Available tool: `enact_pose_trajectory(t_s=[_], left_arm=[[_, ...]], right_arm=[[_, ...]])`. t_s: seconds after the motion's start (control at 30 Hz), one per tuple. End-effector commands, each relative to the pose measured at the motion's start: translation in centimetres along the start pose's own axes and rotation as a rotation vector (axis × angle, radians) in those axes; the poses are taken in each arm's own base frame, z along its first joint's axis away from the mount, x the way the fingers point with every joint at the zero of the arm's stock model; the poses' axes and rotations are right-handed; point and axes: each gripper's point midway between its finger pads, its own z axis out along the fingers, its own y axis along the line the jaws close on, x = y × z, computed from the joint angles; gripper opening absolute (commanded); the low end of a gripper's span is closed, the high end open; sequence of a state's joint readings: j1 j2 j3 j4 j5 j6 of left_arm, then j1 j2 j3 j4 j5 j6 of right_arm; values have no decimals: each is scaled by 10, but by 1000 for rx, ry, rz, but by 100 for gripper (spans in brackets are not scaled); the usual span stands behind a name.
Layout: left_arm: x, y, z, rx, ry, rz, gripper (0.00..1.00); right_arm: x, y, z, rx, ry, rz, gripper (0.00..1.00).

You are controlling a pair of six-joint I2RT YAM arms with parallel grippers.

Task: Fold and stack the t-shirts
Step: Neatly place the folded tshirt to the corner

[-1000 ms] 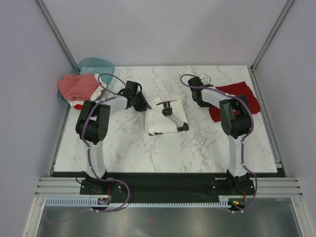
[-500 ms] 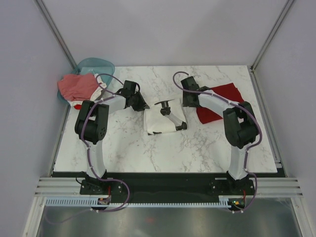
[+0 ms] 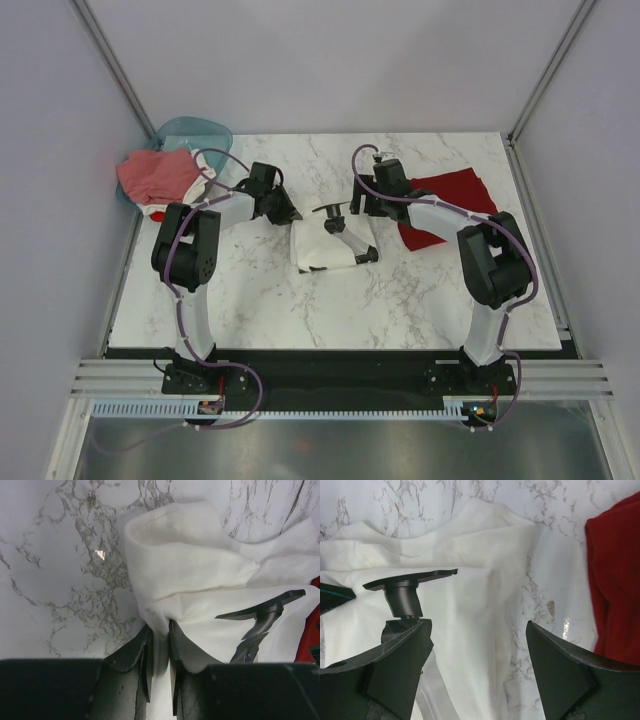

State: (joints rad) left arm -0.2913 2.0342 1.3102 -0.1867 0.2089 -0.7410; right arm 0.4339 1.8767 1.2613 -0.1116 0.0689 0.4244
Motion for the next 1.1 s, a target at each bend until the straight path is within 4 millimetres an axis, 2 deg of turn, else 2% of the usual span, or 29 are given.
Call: enact_pose_trajectory(t_s=[0.0, 0.2, 0.27, 0.33, 0.37, 0.47, 0.63, 0.87, 0.9, 0.97, 1.0, 1.07], left_arm=[[-11, 12, -4, -58, -32, 35, 23], [-11, 11, -5, -56, -32, 35, 23], [-11, 10, -6, -54, -35, 36, 23], [-11, 10, -6, -54, -32, 36, 23], [-11, 10, -6, -54, -32, 37, 23], [-10, 10, -5, -53, -29, 38, 23], [-10, 10, -3, -50, -25, 43, 23], [-5, 13, 2, -51, -6, 39, 23], [-6, 13, 2, -52, -7, 39, 23], [-6, 13, 2, -53, -9, 41, 23], [-6, 12, 1, -53, -11, 41, 23], [-8, 11, -1, -50, -17, 43, 23]], right_arm=[[-8, 15, 16, -98, -11, 37, 87], [2, -6, 39, -99, 33, 102, 80], [9, -9, 46, -99, 55, 113, 80], [2, -10, 53, -111, 38, 122, 79], [9, -13, 58, -116, 58, 127, 77], [15, -14, 68, -126, 78, 126, 70], [16, -8, 70, -163, 83, 126, 55], [22, 1, 74, -182, 95, 128, 53], [21, 0, 73, -181, 93, 126, 50], [22, 4, 72, -182, 90, 119, 40], [21, 5, 71, -184, 89, 117, 31], [18, 9, 69, -192, 81, 104, 21]])
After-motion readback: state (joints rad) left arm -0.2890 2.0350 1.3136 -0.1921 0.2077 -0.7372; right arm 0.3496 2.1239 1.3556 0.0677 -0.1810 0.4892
